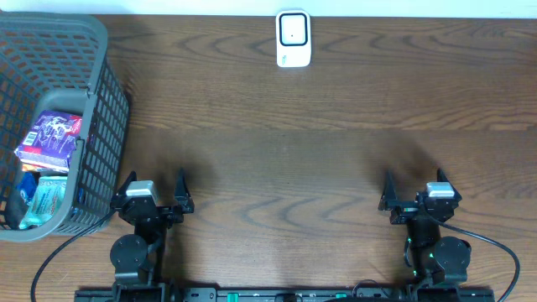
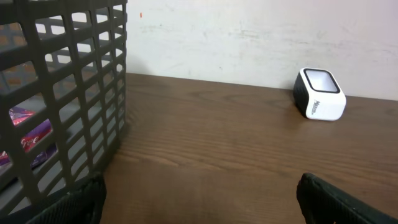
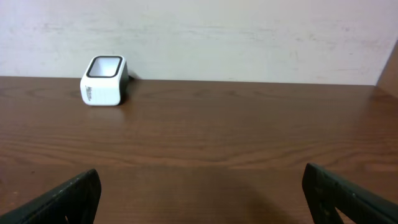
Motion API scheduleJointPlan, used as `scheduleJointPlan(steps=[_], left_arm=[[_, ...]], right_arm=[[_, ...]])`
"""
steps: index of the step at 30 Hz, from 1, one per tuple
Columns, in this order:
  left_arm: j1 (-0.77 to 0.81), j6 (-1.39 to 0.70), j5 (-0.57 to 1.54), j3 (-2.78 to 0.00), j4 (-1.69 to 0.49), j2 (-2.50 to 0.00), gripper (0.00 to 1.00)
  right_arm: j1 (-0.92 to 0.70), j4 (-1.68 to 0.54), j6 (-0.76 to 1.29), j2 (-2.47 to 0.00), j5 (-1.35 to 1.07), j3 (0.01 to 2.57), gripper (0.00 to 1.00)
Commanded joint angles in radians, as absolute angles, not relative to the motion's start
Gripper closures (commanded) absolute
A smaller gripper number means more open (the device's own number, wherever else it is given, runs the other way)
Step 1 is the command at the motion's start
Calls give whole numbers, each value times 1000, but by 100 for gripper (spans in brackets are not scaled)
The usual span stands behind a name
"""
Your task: Scan the item barcode
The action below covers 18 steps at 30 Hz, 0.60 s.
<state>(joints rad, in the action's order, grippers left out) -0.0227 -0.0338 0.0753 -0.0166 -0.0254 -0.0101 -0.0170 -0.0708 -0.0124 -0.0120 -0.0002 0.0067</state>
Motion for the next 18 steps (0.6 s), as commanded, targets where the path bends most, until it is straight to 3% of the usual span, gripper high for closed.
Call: scheduleJointPlan(steps=[1,18], left_arm=[[-27,-46,85,-4,-66,-5,2],[-28,5,57,-4,-62,-5,2]], right_arm=[[-20,-75,-24,-11,9,5,1],[-20,-75,-24,-11,9,5,1]])
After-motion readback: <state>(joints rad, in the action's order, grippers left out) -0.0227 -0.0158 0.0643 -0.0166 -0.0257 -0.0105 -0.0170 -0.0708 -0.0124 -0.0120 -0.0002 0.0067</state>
